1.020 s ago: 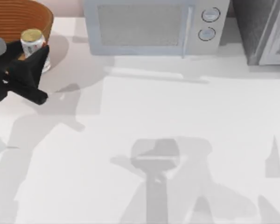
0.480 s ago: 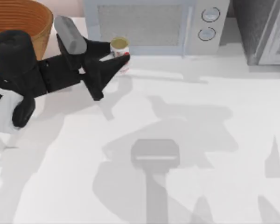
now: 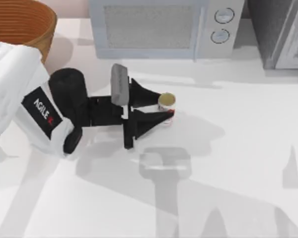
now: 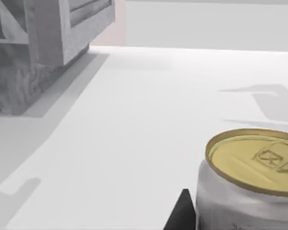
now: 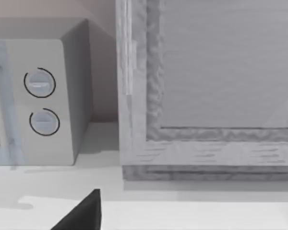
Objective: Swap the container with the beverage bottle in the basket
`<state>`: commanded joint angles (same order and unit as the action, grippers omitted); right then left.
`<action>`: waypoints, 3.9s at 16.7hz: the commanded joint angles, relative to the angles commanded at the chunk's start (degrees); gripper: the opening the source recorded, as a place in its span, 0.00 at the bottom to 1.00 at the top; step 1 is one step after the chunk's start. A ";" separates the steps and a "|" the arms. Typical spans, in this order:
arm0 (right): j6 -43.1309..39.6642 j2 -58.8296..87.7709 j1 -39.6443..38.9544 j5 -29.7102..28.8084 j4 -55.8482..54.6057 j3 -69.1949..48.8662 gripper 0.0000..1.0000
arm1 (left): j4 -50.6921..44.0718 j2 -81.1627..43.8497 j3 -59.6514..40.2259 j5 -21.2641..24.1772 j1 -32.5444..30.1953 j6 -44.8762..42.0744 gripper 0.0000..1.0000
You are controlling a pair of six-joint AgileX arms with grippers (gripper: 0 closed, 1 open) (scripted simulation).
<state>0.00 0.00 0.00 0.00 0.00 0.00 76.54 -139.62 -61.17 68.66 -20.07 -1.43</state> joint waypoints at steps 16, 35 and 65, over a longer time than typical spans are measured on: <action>0.00 0.00 0.00 0.00 0.00 0.00 1.00 | 2.95 -4.86 -2.32 2.85 -1.21 -0.16 0.53; 0.00 0.00 0.00 0.00 0.00 0.00 1.00 | -0.30 -1.36 0.24 0.09 0.52 0.50 1.00; 0.00 0.00 0.00 0.00 0.00 0.00 1.00 | -76.54 139.62 61.17 -68.66 20.07 1.43 1.00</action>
<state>0.00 0.00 0.00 0.00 0.00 0.00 0.00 0.00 0.00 0.00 0.00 0.00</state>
